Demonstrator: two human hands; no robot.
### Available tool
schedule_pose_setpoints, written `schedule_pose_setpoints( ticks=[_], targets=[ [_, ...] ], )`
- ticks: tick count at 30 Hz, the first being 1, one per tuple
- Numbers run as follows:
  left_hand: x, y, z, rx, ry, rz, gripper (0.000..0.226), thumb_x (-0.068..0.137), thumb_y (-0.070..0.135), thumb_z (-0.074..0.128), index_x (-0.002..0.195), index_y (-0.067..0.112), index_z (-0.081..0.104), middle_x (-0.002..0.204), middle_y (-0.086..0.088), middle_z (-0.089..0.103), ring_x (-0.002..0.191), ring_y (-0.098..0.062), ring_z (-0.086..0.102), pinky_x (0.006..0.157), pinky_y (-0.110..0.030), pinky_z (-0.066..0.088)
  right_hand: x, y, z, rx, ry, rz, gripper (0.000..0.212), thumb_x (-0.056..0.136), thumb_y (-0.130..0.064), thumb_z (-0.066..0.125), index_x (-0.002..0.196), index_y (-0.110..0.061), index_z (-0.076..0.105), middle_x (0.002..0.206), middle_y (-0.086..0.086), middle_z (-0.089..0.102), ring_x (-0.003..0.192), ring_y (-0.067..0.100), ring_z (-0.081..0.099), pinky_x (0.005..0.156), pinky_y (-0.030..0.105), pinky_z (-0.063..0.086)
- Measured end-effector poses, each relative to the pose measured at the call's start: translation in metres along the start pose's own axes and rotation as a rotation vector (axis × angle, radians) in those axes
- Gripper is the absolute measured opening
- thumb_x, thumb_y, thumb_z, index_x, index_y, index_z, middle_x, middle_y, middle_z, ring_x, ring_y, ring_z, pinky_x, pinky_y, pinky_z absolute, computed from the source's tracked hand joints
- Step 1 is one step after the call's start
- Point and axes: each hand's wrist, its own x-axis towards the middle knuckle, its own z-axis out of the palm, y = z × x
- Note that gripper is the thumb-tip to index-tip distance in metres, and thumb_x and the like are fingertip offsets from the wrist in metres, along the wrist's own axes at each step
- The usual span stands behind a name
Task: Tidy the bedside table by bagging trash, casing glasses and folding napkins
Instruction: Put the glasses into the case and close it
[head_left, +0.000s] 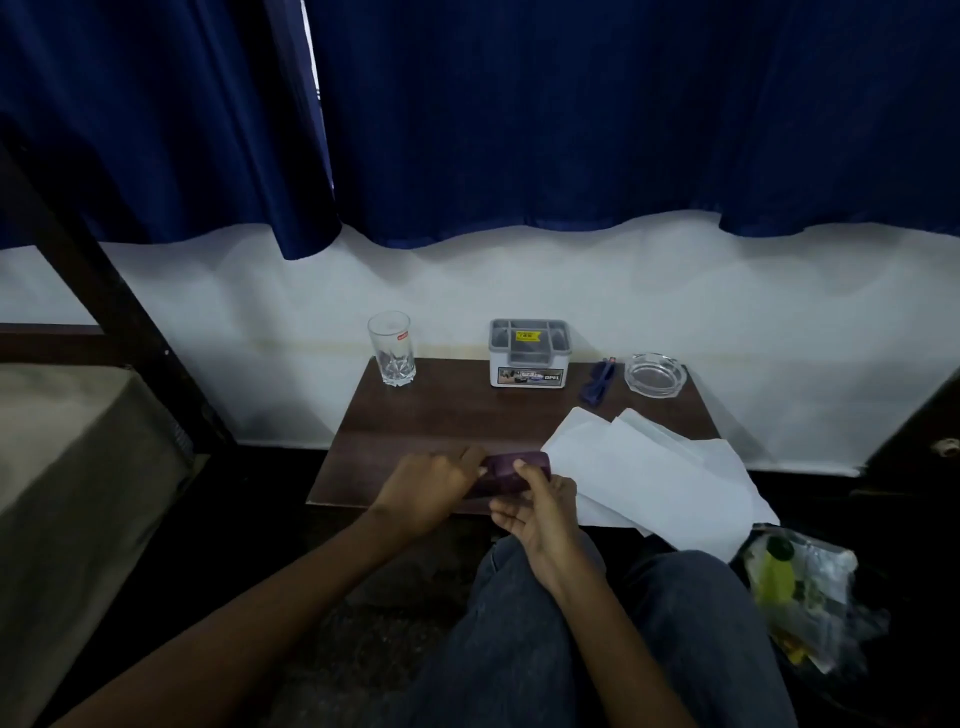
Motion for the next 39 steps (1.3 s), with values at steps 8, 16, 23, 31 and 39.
schedule_pose_setpoints(
  ticks=[8, 16, 23, 31, 39],
  targets=[
    [0.01, 0.014, 0.001, 0.036, 0.114, 0.01, 0.029, 0.08, 0.029, 0.037, 0.068, 0.019, 0.062, 0.056, 0.001, 0.063, 0.042, -0.01, 0.059, 0.032, -0.018, 0.032, 0.001, 0.0, -0.001, -0.052, 0.098, -0.055, 0.019, 0.088, -0.017, 0.059, 0.097, -0.009, 0.044, 0.049, 0.006, 0.055, 0.031, 0.01, 0.048, 0.038, 0.022, 0.045],
    [0.008, -0.004, -0.008, -0.59, 0.06, -0.276, 0.043, 0.081, 0.051, 0.046, 0.106, 0.022, 0.065, 0.106, 0.005, 0.068, 0.095, -0.014, 0.062, 0.084, -0.033, 0.05, 0.002, -0.005, -0.004, 0.047, 0.01, -0.046, 0.018, 0.089, -0.02, 0.058, 0.097, -0.015, 0.043, 0.069, 0.011, 0.06, 0.047, 0.015, 0.058, 0.048, 0.026, 0.05],
    [-0.01, 0.002, -0.013, -1.286, 0.047, -0.724, 0.012, 0.088, 0.017, 0.061, 0.096, 0.01, 0.066, 0.091, -0.004, 0.065, 0.089, -0.014, 0.059, 0.072, -0.014, 0.045, 0.001, -0.019, -0.017, 0.14, -0.065, -0.077, 0.025, 0.088, -0.016, 0.059, 0.109, -0.016, 0.044, 0.074, 0.008, 0.064, 0.056, 0.017, 0.064, 0.052, 0.026, 0.051],
    [-0.005, -0.003, -0.004, -1.818, 0.089, -1.167, 0.032, 0.091, 0.042, 0.05, 0.097, 0.014, 0.064, 0.085, -0.006, 0.071, 0.063, -0.013, 0.067, 0.053, -0.022, 0.056, -0.007, -0.028, -0.019, 0.091, -0.201, -0.044, 0.017, 0.092, -0.024, 0.05, 0.108, -0.02, 0.055, 0.088, 0.006, 0.066, 0.071, 0.016, 0.064, 0.063, 0.028, 0.05],
    [-0.009, -0.007, 0.008, -1.925, -0.131, -1.315, 0.035, 0.093, 0.046, 0.043, 0.087, 0.015, 0.058, 0.064, -0.002, 0.07, 0.073, -0.019, 0.058, 0.065, -0.032, 0.048, -0.005, -0.024, -0.023, -0.07, -0.176, -0.102, 0.017, 0.094, -0.012, 0.047, 0.106, -0.014, 0.058, 0.079, 0.005, 0.067, 0.066, 0.015, 0.064, 0.061, 0.026, 0.052]
  ],
)
